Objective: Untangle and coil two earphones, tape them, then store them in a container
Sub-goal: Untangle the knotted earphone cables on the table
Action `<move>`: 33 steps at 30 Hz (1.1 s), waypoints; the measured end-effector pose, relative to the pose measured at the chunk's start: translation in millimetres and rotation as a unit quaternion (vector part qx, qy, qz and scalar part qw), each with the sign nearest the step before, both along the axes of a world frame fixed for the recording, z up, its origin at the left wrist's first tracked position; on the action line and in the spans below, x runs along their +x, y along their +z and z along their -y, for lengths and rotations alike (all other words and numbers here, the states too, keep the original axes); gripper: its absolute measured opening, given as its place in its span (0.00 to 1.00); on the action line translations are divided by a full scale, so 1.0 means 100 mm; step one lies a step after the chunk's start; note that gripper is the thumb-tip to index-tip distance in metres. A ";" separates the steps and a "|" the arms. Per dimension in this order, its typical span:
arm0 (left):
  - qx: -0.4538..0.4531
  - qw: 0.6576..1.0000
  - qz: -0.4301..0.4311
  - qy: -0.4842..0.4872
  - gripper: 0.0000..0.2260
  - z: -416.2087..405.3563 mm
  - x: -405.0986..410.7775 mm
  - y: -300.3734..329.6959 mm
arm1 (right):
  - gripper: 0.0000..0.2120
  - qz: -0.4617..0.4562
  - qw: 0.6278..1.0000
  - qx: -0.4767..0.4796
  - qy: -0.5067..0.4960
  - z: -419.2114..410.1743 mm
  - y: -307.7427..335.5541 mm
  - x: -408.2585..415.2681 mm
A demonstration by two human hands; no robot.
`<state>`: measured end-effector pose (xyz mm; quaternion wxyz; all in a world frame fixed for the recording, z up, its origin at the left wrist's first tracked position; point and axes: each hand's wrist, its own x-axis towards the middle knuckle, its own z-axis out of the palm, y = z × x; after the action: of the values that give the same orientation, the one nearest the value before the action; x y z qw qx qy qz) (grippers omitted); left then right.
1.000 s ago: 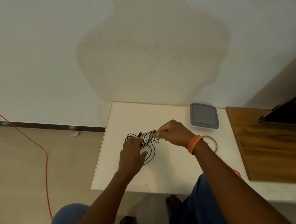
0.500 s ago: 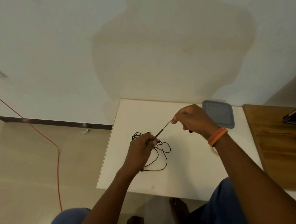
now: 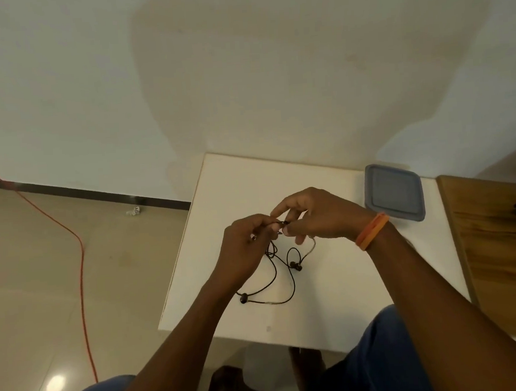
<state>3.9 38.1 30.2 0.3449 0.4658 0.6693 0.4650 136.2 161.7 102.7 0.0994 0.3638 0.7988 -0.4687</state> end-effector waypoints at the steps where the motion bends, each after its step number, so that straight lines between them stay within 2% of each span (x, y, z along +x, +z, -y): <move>1: -0.001 1.000 0.008 -0.007 0.05 -0.02 0.00 0.00 | 0.10 -0.015 1.000 0.023 0.000 -0.01 0.00 0.00; 3: -0.010 0.999 0.008 -0.032 0.03 -0.05 -0.01 0.01 | 0.05 -0.046 0.996 0.080 -0.012 -0.04 -0.01 0.00; 6: -0.057 0.996 -0.030 -0.055 0.05 -0.03 -0.05 -0.02 | 0.05 -0.081 0.987 0.134 -0.048 -0.08 0.01 0.00; 8: -0.095 0.990 -0.082 -0.063 0.06 -0.02 -0.08 -0.06 | 0.06 -0.093 0.983 0.132 -0.083 -0.10 0.02 0.02; 10: -0.117 0.987 -0.085 -0.063 0.06 0.00 -0.11 -0.09 | 0.08 -0.112 0.979 0.115 -0.127 -0.12 0.04 0.04; 12: -0.122 0.988 -0.072 -0.067 0.08 0.01 -0.13 -0.11 | 0.09 -0.129 0.971 0.107 -0.167 -0.15 0.08 0.07; 16: -0.105 0.985 -0.113 -0.080 0.16 0.01 -0.16 -0.13 | 0.12 -0.179 0.949 0.112 -0.233 -0.16 0.14 0.08; 18: -0.115 0.983 -0.129 -0.067 0.13 0.03 -0.17 -0.12 | 0.13 -0.196 0.939 0.124 -0.254 -0.15 0.16 0.08; 21: -0.114 0.973 -0.196 -0.044 0.01 0.02 -0.18 -0.10 | 0.13 -0.196 0.935 0.154 -0.252 -0.15 0.18 0.09; 22: -0.109 0.972 -0.204 -0.038 0.02 0.01 -0.18 -0.08 | 0.12 -0.194 0.936 0.163 -0.245 -0.15 0.18 0.09; 26: -0.075 0.978 -0.196 -0.003 0.06 -0.04 -0.17 -0.01 | 0.09 -0.138 0.955 0.217 -0.147 -0.15 0.13 0.10; 28: -0.031 0.988 -0.149 0.023 0.07 -0.07 -0.14 0.05 | 0.09 -0.097 0.969 0.211 -0.088 -0.14 0.08 0.09; 32: 0.050 0.997 -0.050 0.028 0.06 -0.12 -0.06 0.20 | 0.25 -0.103 0.981 0.144 -0.079 -0.03 0.05 -0.02; 33: 0.058 0.997 -0.037 0.029 0.06 -0.13 -0.05 0.23 | 0.26 -0.118 0.981 0.130 -0.083 -0.01 0.06 -0.05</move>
<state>-1.0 51.0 53.0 0.2790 0.4819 0.6667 0.4954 131.4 163.0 108.6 -0.0831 0.3810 0.8259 -0.4072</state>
